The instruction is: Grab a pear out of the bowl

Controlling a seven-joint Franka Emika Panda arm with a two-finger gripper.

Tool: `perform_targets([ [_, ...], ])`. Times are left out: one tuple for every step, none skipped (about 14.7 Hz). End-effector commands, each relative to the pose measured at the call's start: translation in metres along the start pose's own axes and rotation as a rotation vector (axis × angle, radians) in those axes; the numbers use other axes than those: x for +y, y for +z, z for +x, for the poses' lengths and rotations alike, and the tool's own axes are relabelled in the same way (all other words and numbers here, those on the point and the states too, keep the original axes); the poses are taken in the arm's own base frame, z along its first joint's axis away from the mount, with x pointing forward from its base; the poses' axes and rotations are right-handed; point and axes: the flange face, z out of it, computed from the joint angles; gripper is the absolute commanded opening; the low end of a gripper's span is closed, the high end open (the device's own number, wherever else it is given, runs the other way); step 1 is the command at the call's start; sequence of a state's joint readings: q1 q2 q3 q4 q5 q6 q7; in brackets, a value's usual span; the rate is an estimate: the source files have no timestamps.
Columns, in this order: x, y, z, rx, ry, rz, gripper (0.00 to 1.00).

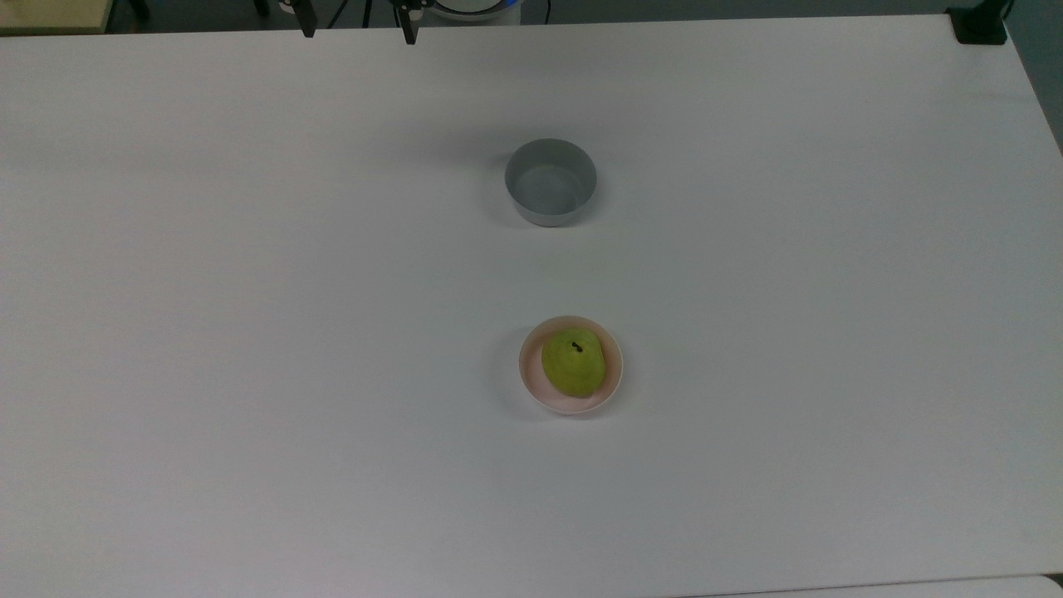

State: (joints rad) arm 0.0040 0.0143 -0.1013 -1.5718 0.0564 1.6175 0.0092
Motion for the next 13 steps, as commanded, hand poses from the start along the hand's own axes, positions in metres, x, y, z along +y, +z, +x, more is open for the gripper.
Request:
perform_targets([
  [0.0092,-0.0063,-0.0053,-0.015,0.004,-0.012,1.0],
  [0.0093,-0.0064,-0.0053,-0.015,0.003,-0.012,1.0],
  [0.0093,-0.0065,-0.0051,-0.014,0.0,-0.011,1.0],
  [0.0101,-0.0073,-0.0051,-0.012,0.001,-0.012,1.0],
  [0.01,-0.0044,-0.0029,-0.017,0.001,-0.012,1.0],
  [0.01,-0.0023,-0.0011,-0.02,0.002,-0.013,1.0],
  [0.0098,-0.0023,-0.0011,-0.02,0.002,-0.011,1.0],
  [0.0089,-0.0023,-0.0011,-0.02,-0.001,-0.011,1.0],
  [0.0091,-0.0023,-0.0011,-0.02,-0.005,-0.013,1.0],
  [0.0091,-0.0014,-0.0007,-0.021,-0.005,-0.013,1.0],
  [0.0091,-0.0007,-0.0007,-0.023,-0.006,-0.013,1.0],
  [0.0091,-0.0007,-0.0007,-0.023,-0.006,-0.013,1.0],
  [0.0083,-0.0006,-0.0007,-0.023,-0.008,-0.013,1.0],
])
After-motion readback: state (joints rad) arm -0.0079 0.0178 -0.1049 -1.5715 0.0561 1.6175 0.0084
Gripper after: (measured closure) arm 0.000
